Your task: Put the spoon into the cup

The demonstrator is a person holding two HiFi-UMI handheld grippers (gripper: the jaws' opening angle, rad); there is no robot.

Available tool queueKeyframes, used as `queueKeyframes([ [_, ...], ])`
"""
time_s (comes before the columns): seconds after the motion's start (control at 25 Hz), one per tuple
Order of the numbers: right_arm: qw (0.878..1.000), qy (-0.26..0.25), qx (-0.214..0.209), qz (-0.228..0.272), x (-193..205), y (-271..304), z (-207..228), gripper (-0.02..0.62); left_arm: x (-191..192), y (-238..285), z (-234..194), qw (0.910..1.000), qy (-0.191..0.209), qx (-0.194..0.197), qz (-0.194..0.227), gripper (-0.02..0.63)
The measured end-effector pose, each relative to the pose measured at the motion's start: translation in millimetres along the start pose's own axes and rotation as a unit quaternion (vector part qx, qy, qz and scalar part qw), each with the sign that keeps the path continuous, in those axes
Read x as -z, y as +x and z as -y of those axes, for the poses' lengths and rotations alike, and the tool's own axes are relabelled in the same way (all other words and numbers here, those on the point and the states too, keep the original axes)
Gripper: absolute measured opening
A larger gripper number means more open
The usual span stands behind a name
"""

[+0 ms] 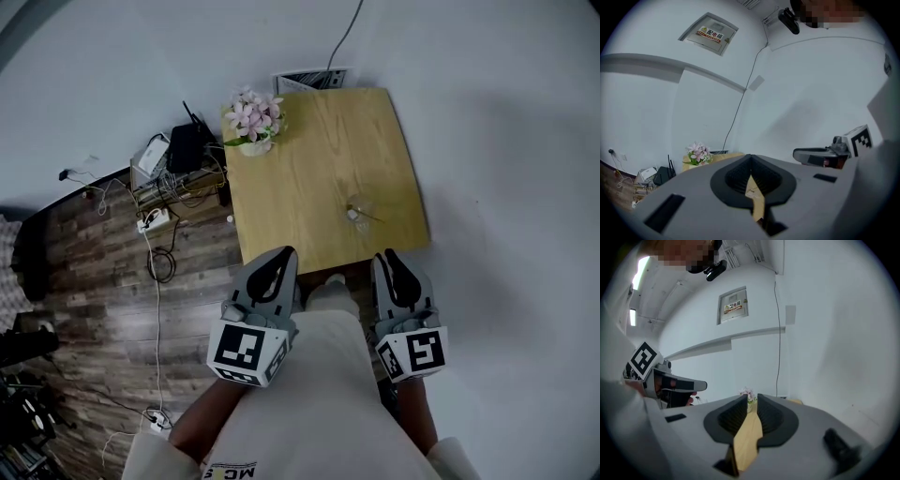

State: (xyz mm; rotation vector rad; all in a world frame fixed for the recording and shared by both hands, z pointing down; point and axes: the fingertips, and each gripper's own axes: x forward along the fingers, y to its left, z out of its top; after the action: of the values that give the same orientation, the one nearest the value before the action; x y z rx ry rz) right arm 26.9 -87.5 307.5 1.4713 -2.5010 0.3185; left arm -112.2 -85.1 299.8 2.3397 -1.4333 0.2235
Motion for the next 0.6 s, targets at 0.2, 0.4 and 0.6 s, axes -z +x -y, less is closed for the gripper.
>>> queueKeyframes([
  [0.2,1.0,-0.011,-0.004,0.016,-6,-11,-13,0.057,1,-16,-2,1.0,0.007,-0.001,0.004,0.011],
  [0.4,0.999,-0.016,-0.001,0.034,-2,-23,-18,0.054,8,-28,-6,0.9998,0.019,-0.007,0.008,0.011],
  [0.6,0.999,0.002,-0.002,0.038,7,-29,-23,0.038,19,-32,-3,0.9994,0.035,0.002,-0.003,0.011],
])
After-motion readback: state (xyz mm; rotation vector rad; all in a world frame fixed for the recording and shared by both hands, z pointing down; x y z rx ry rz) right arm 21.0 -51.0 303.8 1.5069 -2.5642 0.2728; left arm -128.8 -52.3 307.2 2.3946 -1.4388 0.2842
